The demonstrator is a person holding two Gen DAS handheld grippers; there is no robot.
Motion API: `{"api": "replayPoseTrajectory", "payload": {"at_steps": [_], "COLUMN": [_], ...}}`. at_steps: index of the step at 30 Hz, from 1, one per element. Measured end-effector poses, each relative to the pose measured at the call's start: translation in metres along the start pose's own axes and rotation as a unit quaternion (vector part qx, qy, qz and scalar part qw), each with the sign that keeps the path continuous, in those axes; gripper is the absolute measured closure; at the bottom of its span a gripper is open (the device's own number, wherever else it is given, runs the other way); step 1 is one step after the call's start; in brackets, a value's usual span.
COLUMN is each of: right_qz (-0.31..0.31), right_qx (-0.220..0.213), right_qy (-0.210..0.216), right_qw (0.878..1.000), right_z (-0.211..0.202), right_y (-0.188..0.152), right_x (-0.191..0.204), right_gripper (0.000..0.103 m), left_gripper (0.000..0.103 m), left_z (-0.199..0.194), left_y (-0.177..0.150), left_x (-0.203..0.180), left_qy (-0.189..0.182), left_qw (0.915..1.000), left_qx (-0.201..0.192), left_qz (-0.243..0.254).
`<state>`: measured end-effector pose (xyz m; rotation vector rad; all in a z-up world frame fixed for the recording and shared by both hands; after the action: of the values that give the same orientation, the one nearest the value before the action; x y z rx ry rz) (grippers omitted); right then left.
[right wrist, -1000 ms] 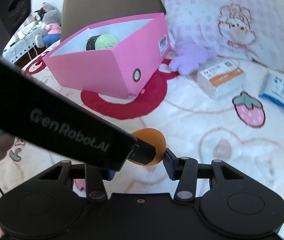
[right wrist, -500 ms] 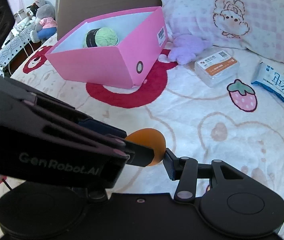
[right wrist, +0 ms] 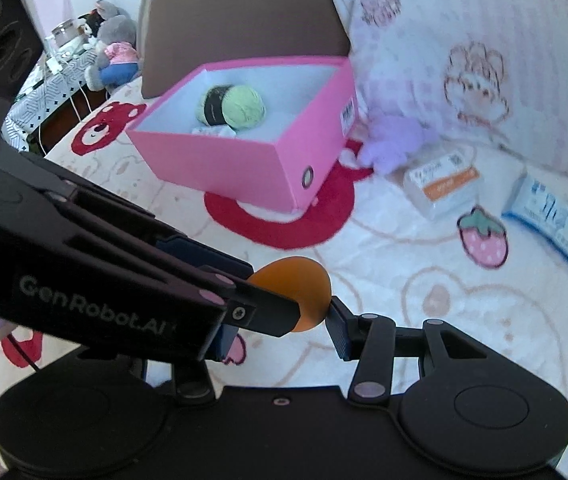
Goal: Organize objects
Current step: 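Lift the orange sponge with the left tool toward the pink box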
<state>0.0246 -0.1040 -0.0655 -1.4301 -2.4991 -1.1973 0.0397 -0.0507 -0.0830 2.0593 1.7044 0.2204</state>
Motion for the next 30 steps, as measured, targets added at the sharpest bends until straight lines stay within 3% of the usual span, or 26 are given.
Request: {"api": "replayPoseTrajectory", "payload": {"at_steps": [7,13,30], "right_qz": [-0.02,-0.051,-0.086], "right_qx": [-0.002,0.005,0.007], "right_qy": [-0.007,-0.009,0.011], "right_qw": [1.0,0.999,0.996], "right_z": [-0.013,-0.013,-0.012], "right_y": [0.015,0.021,0.062], "right_x": [0.009,0.019,0.051], "right_gripper": [0.051,0.051,0.051], "left_gripper": [0.069,0.069,0.071], "left_z": [-0.019,-0.025,-0.067], "left_y": [0.009,0.015,0.032], "left_x": [0.0,-0.001,0.033], "left_qy": [0.0,0.022,0.034], "left_qw": [0.9998,0.9997,0.9992], "left_qx": [-0.02,-0.004,-0.023], "left_qz": [-0.005,0.013,0.0]}}
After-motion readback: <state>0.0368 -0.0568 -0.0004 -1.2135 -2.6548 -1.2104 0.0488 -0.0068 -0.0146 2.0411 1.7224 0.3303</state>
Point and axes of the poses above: each gripper's, at about its wrist camera, not at the fingertips, and z roughly the way its jaws point, x to its left, y to its top, the point moved 7 cm from there along z, roughly the way its jaws point, and after that the axes turned 14 degrees about y, right-handed, at the moved point
